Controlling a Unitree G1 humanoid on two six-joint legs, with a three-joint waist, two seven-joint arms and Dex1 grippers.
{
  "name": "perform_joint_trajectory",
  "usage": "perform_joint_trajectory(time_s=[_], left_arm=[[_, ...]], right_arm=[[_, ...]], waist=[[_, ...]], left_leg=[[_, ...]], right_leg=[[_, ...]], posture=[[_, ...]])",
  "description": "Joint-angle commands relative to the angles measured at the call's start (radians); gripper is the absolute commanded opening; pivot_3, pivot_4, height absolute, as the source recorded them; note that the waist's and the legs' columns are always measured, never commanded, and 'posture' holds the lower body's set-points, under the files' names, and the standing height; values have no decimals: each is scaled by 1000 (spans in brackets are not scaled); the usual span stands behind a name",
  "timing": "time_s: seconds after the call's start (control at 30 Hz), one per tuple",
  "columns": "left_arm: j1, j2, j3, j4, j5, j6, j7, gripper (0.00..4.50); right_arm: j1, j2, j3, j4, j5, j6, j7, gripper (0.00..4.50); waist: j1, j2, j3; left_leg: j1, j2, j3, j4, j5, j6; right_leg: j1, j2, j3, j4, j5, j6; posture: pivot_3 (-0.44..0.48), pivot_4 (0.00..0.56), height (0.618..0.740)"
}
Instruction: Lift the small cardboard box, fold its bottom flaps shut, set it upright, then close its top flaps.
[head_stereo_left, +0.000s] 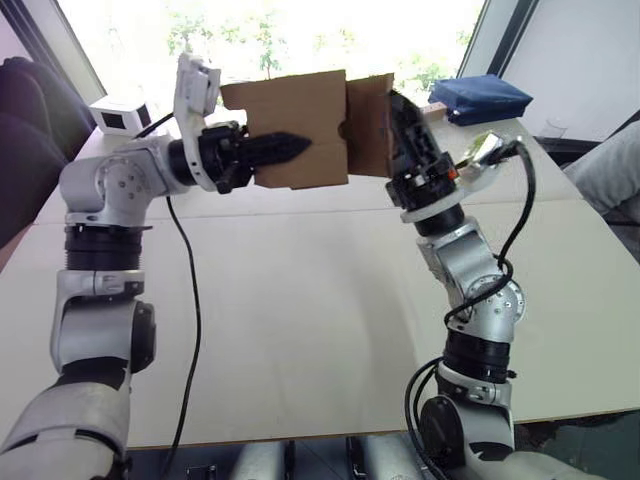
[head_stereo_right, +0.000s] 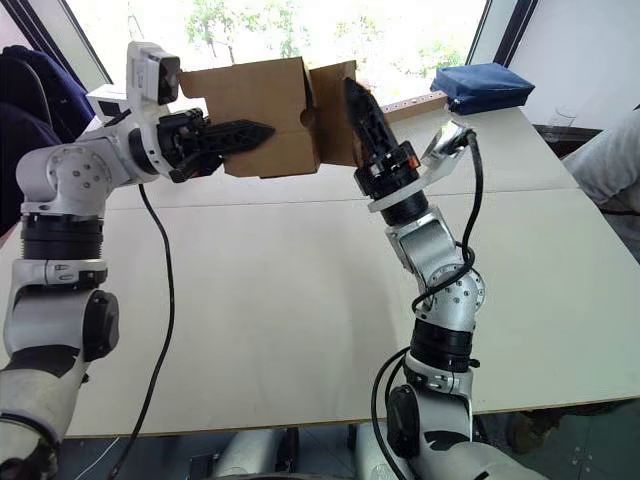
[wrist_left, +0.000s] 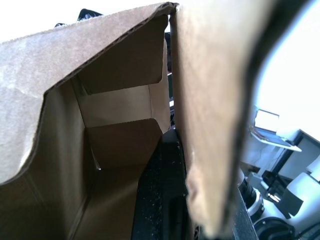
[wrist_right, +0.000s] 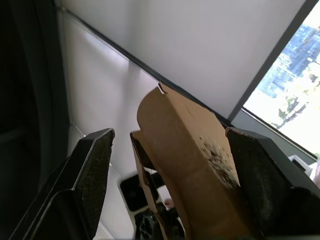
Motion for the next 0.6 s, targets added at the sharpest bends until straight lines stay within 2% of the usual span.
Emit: perform_joint_trajectory(time_s=[0.03,0.17,0.33,0.6], left_arm=[[-30,6,33,-18,-22,-2,0,0],[-31,6,37,-17,-22,0,2,0],[-31,7,38,-15,-24,0,2,0],[-31,7,38,-12,-27,-2,5,0]], right_arm=[[0,23,-6,-15,78,-26,-15,3634],[14,18,36,-14,30,-32,-17,3634],[26,7,64,-13,-4,-36,-15,1937],[36,21,93,-24,-22,-48,-20,1937]], waist=[[0,0,0],[-1,0,0],[-1,0,0],[-1,0,0]], left_leg=[[0,0,0,0,0,0],[0,0,0,0,0,0],[0,0,0,0,0,0],[0,0,0,0,0,0]], right_leg=[[0,0,0,0,0,0],[0,0,0,0,0,0],[0,0,0,0,0,0],[0,0,0,0,0,0]], posture=[[0,150,740],[0,150,740],[0,150,740],[0,150,740]])
